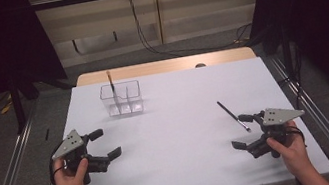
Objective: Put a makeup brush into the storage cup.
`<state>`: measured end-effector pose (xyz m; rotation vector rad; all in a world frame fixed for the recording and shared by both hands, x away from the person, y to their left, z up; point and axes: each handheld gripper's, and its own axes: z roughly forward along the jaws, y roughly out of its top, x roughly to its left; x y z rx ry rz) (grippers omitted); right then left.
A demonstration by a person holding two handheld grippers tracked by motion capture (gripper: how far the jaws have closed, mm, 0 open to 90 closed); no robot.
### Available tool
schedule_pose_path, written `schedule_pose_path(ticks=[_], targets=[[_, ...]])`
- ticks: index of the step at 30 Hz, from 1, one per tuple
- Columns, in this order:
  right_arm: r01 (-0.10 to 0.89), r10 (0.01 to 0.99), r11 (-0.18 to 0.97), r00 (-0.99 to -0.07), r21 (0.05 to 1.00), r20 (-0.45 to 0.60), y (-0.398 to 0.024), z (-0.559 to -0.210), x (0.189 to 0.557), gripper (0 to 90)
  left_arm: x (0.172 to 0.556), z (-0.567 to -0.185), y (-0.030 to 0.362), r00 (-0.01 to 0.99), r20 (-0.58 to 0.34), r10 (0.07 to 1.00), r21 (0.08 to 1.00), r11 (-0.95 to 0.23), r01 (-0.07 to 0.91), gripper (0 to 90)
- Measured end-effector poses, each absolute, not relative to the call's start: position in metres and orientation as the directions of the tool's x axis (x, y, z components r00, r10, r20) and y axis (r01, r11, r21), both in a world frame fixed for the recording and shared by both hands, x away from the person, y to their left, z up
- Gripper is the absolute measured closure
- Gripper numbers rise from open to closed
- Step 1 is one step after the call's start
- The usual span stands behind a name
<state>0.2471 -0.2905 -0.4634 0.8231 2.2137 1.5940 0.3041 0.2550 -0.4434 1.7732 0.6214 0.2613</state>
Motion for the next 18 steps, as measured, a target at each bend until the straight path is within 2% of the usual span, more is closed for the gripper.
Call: schedule_pose_path(ticks=[18], targets=[[0.278, 0.601, 0.230, -0.794, 0.933, 0.089, -0.290, -0.463, 0.248, 2.7, 0.295, -0.444, 0.267, 0.831, -0.119, 0.543, 0.950, -0.181, 0.255, 0.5]])
